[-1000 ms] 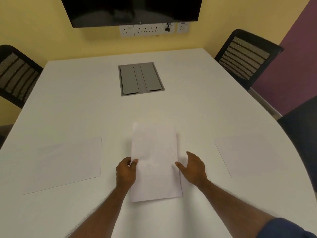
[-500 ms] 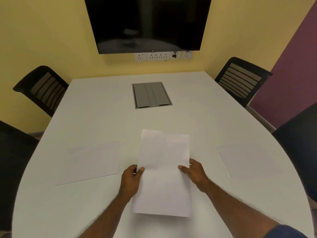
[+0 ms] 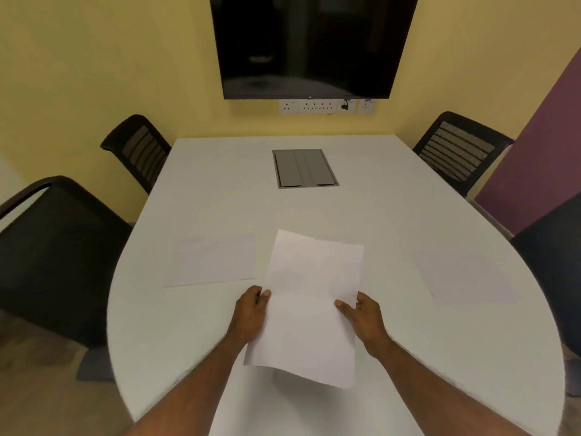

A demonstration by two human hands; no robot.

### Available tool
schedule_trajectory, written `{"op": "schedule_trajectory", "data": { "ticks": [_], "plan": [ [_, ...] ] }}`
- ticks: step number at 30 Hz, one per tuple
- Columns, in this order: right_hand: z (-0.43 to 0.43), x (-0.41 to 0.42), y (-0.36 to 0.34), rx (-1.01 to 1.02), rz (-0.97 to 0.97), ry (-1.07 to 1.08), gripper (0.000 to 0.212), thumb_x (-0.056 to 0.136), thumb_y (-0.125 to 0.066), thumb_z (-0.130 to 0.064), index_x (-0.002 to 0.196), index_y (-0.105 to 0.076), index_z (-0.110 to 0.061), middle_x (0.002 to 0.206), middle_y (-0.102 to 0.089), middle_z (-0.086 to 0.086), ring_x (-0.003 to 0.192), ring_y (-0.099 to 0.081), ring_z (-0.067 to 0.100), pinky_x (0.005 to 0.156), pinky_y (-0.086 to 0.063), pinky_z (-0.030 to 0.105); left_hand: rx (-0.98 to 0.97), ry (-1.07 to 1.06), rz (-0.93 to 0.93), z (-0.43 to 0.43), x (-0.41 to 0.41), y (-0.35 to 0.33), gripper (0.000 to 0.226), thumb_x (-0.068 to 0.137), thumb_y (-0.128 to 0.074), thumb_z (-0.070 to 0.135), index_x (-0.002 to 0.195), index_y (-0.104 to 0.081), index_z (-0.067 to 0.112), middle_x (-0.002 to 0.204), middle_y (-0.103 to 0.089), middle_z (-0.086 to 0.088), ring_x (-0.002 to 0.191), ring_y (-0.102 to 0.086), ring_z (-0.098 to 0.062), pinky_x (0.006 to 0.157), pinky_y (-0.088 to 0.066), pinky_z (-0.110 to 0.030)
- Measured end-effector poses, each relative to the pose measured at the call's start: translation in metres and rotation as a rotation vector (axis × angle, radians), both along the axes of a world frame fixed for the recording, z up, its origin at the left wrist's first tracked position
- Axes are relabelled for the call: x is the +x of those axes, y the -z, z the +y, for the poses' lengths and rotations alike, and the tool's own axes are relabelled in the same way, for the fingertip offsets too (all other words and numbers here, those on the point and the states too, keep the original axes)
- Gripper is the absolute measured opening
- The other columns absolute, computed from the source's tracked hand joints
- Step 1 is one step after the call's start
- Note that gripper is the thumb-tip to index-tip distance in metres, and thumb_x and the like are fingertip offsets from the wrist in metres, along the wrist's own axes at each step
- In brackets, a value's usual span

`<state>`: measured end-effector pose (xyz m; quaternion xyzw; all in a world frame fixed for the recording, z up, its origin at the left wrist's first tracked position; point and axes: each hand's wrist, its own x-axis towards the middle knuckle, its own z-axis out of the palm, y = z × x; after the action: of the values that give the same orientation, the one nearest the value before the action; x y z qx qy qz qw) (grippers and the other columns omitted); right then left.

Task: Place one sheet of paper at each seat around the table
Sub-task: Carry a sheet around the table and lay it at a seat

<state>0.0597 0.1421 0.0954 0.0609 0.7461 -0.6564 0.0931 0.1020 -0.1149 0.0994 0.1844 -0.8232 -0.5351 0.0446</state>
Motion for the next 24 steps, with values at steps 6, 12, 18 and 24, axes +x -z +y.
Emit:
{"op": "schedule_trajectory", "data": {
  "ticks": [6,12,18,24],
  "plan": [
    [-0.021,0.041,-0.004,-0.035,-0.004,-0.02,0.008,0.086,-0.076,-0.022,0.084,-0.07,-0.016,0.076,-0.073,-0.012,0.067,-0.068,0.002,0.059,-0.051,0.016,0.0,-0.089,-0.019,-0.016,0.057,-0.008,0.028,0.1,-0.051,0.023,0.083,-0.056,0.001,0.074,-0.056,-0.002,0.068,-0.047,-0.017,0.063,-0.039,-0.031],
    [-0.055,0.067,-0.005,0.006,0.016,-0.064,0.021,0.084,-0.077,-0.024,0.08,-0.068,-0.006,0.073,-0.071,-0.002,0.067,-0.065,0.015,0.062,-0.051,0.027,-0.04,-0.138,-0.004,-0.046,0.102,-0.021,0.032,0.1,-0.049,0.024,0.084,-0.053,-0.002,0.073,-0.052,0.0,0.067,-0.045,-0.016,0.061,-0.037,-0.027],
    [-0.117,0.086,-0.015,0.006,0.07,-0.109,0.029,0.084,-0.077,-0.027,0.082,-0.066,0.0,0.077,-0.072,0.014,0.069,-0.064,0.021,0.067,-0.051,0.036,-0.055,-0.156,0.008,-0.107,0.132,-0.03,0.026,0.101,-0.048,0.029,0.084,-0.056,0.01,0.079,-0.061,0.001,0.074,-0.056,-0.016,0.064,-0.042,-0.023],
    [-0.204,0.114,-0.019,0.027,0.089,-0.123,0.018,0.085,-0.076,-0.027,0.077,-0.067,-0.013,0.073,-0.074,-0.004,0.068,-0.069,0.016,0.061,-0.054,0.03,-0.087,-0.147,-0.003,-0.194,0.158,-0.035,0.023,0.102,-0.047,0.033,0.088,-0.054,0.017,0.083,-0.062,0.0,0.079,-0.06,-0.019,0.068,-0.045,-0.03]
  ]
}}
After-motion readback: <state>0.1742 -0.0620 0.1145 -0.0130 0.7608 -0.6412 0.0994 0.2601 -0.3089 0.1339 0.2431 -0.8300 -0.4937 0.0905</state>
